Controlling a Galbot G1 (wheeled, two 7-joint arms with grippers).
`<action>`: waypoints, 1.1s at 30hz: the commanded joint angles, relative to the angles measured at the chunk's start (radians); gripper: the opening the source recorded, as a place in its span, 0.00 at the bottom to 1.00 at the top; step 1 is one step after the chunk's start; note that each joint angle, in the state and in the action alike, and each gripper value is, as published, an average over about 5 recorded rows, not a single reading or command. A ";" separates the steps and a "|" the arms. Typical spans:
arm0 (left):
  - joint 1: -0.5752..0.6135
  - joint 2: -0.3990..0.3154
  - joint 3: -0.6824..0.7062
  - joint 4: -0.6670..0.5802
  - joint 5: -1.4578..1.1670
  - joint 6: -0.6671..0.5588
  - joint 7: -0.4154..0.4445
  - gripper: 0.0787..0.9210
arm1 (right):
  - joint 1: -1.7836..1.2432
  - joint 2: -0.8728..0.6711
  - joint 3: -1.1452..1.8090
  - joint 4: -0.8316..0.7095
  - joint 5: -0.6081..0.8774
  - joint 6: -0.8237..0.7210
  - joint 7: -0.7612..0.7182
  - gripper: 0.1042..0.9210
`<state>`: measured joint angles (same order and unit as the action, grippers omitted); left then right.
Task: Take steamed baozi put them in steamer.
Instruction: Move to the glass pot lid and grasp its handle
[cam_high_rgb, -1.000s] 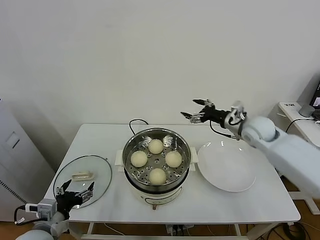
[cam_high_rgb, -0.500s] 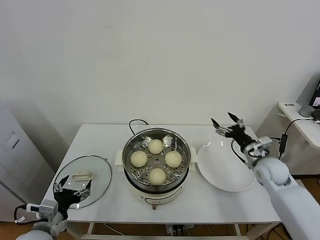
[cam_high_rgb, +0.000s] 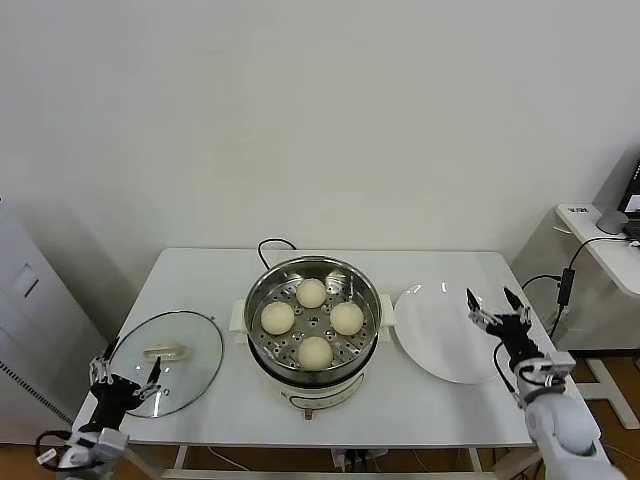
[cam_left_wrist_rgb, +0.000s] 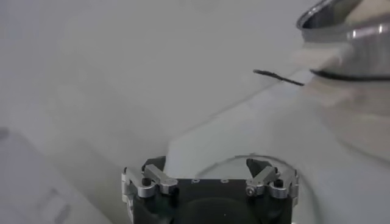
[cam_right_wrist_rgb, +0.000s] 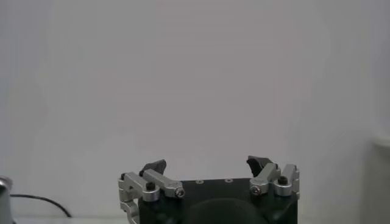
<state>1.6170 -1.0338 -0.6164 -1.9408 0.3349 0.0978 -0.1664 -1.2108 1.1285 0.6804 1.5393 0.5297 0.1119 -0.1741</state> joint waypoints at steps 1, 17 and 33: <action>-0.050 -0.082 -0.031 0.258 0.792 -0.285 -0.118 0.88 | -0.082 0.117 0.092 -0.007 -0.078 0.016 -0.006 0.88; -0.206 -0.139 -0.054 0.451 1.083 -0.374 -0.253 0.88 | -0.064 0.121 0.082 -0.015 -0.095 0.012 -0.019 0.88; -0.290 -0.140 -0.047 0.526 1.076 -0.331 -0.218 0.88 | -0.059 0.130 0.078 -0.056 -0.128 0.034 -0.051 0.88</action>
<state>1.3809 -1.1668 -0.6646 -1.4771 1.3470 -0.2264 -0.3791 -1.2685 1.2518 0.7566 1.4962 0.4153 0.1408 -0.2165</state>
